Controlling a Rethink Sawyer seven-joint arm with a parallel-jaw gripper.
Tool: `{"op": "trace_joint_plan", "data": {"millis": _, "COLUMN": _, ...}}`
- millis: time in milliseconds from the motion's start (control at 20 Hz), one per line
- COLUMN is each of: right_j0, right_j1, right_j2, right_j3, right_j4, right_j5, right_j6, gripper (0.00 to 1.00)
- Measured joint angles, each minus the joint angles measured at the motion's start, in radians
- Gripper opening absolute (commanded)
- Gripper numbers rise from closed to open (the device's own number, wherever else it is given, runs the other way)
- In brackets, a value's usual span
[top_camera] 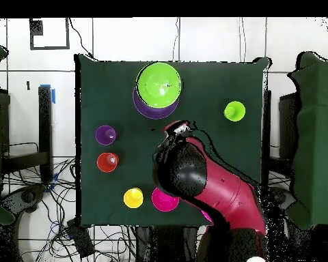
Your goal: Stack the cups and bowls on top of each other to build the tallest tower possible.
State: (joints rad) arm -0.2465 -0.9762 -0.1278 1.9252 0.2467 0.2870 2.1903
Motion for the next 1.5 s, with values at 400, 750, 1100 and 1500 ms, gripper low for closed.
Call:
{"op": "trace_joint_plan", "data": {"millis": 400, "right_j0": -0.035, "right_j1": 0.010, "right_j2": 0.058, "right_j3": 0.033, "right_j4": 0.000, "right_j5": -0.092, "right_j6": 0.000, "gripper": 1.00}}
{"op": "trace_joint_plan", "data": {"millis": 750, "right_j0": -0.050, "right_j1": 0.028, "right_j2": 0.091, "right_j3": 0.042, "right_j4": 0.000, "right_j5": -0.106, "right_j6": 0.000, "gripper": 1.00}}
{"op": "trace_joint_plan", "data": {"millis": 1100, "right_j0": -0.053, "right_j1": 0.029, "right_j2": 0.103, "right_j3": 0.048, "right_j4": 0.000, "right_j5": -0.107, "right_j6": 0.000, "gripper": 1.00}}
{"op": "trace_joint_plan", "data": {"millis": 1500, "right_j0": -0.055, "right_j1": 0.033, "right_j2": 0.121, "right_j3": 0.055, "right_j4": 0.000, "right_j5": -0.144, "right_j6": 0.000, "gripper": 1.00}}
